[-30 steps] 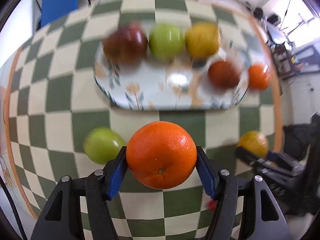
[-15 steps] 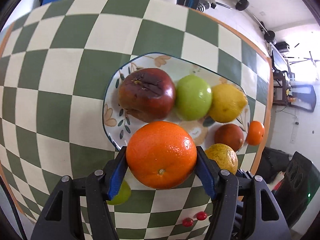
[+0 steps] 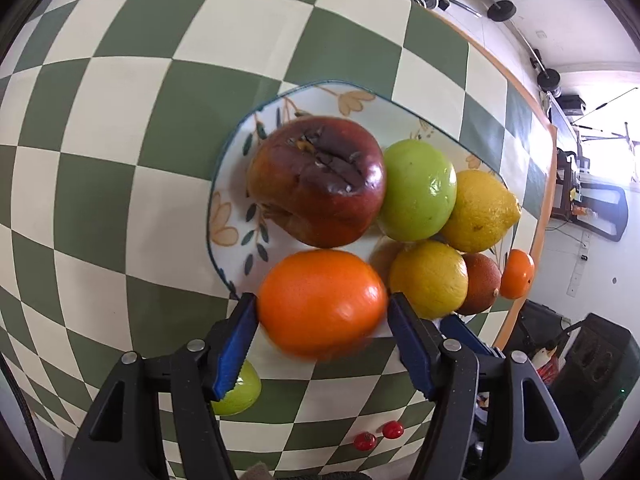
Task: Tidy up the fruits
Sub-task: 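Place the yellow citrus on the plate with the right tool while the left places the orange, then withdraw both tools from the plate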
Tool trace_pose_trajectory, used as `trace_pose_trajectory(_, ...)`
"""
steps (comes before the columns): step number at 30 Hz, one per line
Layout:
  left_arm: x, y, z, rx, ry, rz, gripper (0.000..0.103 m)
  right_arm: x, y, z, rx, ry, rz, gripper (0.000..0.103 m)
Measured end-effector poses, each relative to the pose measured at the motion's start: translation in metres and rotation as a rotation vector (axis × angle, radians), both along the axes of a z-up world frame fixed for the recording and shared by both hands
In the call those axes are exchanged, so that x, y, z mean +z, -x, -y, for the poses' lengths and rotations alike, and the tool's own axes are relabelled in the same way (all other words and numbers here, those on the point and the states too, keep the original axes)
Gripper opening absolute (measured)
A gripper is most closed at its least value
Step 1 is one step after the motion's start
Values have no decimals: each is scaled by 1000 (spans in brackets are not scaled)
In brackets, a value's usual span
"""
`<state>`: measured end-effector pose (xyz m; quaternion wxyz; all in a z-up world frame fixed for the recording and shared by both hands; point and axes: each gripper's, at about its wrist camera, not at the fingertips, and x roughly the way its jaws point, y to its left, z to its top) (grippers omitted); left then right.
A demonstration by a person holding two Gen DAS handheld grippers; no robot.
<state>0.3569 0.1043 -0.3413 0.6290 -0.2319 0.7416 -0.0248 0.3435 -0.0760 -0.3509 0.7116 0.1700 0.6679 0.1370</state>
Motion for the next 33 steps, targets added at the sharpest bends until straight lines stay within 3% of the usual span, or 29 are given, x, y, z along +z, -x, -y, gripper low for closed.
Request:
trace_pose_trajectory(2,4,-1,-3,10,-1,16,88,6,2,5,-5,10,1,91)
trace_pose_trajectory(3,6,-1,-3,12,-3,22,90,10,3,8,-8,25,3,92)
trace_pose_trajectory(7,21,-2,-5,-15,-83,74,91,28,6,17,-8,111,39,94)
trace_pose_trajectory(13,59,9,5,-111,-337,233,91,55,12,34,-4,284,114,95)
trace_pose_trajectory(16,72,20,13,-151,-404,284,91,62,17,41,0,323,123,95)
trace_pose_trajectory(22,94,46,26,-183,-451,358,91,83,36,52,14,374,161,95)
trace_pose_trajectory(33,152,99,33,-163,-454,484,91,148,83,56,16,395,263,95)
